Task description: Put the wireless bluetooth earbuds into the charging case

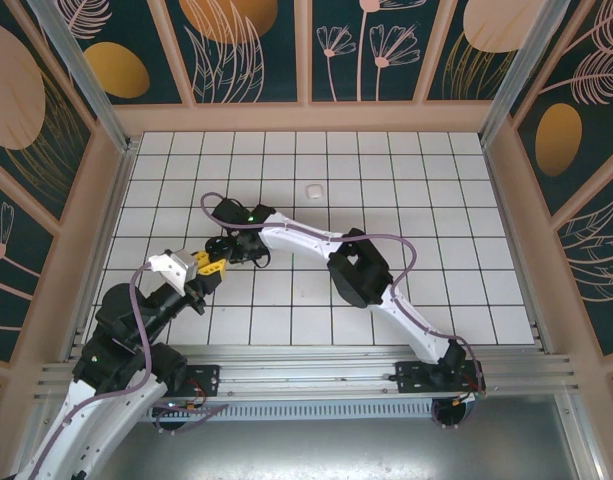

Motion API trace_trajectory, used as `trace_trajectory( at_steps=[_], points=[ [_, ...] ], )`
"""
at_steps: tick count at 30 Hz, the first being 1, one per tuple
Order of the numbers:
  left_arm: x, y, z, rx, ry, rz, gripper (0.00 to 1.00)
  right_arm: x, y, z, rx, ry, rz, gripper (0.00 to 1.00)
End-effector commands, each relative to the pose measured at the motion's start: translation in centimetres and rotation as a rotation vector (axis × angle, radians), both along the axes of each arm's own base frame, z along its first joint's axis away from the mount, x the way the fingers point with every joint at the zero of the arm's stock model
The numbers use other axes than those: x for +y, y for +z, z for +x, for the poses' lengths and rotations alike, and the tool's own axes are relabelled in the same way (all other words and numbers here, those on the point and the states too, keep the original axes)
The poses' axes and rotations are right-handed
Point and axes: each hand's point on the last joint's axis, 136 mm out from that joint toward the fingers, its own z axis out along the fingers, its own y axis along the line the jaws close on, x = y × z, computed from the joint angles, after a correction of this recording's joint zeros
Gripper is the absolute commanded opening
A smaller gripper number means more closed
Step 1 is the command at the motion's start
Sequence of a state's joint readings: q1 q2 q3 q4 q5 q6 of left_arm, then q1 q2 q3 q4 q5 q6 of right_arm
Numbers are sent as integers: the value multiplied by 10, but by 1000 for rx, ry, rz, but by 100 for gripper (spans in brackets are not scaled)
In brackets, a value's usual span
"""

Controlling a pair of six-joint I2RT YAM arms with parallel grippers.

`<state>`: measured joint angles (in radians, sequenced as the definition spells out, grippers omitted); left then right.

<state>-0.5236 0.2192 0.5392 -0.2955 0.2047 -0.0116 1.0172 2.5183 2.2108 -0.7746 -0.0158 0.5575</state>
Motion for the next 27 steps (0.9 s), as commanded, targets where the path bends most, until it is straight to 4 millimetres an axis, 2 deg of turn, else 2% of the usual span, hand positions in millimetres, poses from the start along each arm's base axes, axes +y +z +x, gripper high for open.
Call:
trace_trajectory(
  at_steps=[1,7,12,17,22,27],
  points=[
    [-2,4,-3,-15,-18,-22,0,-5,-21,-5,22,-9,-43,32],
    [-3,4,-3,-17,-20,-22,0,-4,-22,-3,22,-17,-36,30],
    [-3,3,-3,-13,-20,-21,0,-2,-21,0,18,-16,-28,23],
    [-5,1,-2,-7,-30,-17,0,-2,-14,1,11,-8,-25,20],
    [-10,1,-2,4,-57,-25,0,-13,8,8,-48,-16,-32,17],
    [-17,10,-5,-8,-103,-68,0,-44,42,20,-143,-69,-32,15]
  ],
)
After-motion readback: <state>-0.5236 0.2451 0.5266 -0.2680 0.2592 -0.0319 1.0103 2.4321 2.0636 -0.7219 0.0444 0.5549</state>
